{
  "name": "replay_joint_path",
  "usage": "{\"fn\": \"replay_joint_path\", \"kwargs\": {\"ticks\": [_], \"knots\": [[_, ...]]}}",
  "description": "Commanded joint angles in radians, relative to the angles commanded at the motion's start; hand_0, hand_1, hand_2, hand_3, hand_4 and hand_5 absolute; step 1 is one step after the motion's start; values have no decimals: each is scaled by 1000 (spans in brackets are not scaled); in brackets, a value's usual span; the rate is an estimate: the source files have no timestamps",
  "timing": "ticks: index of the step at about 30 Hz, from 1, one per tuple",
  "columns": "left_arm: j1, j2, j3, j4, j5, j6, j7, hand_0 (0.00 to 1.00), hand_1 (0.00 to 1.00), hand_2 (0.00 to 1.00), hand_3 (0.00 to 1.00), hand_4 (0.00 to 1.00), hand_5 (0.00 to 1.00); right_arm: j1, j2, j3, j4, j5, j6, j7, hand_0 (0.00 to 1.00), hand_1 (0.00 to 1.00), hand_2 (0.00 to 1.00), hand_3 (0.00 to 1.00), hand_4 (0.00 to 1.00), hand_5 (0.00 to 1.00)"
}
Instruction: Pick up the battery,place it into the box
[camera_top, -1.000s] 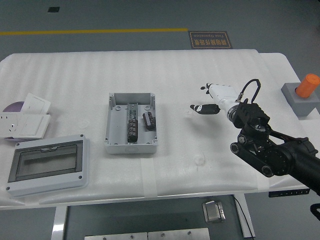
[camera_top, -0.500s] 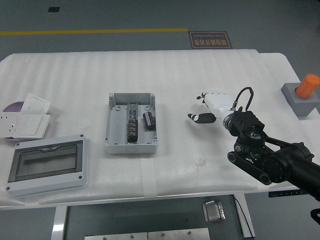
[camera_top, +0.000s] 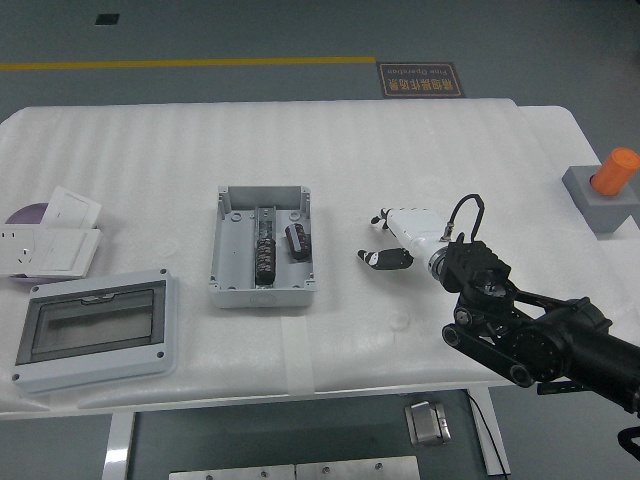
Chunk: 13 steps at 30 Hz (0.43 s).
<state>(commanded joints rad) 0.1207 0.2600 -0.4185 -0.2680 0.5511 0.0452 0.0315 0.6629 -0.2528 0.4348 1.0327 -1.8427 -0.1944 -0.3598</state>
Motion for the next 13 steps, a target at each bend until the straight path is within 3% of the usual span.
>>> {"fn": "replay_joint_path", "kwargs": {"ticks": [13], "knots": [[3, 0, 2, 1, -2, 0, 0, 637, 661, 562, 620, 733, 531, 14, -34, 61, 14, -34, 4, -6, 709, 713, 721, 790, 746, 587]]}}
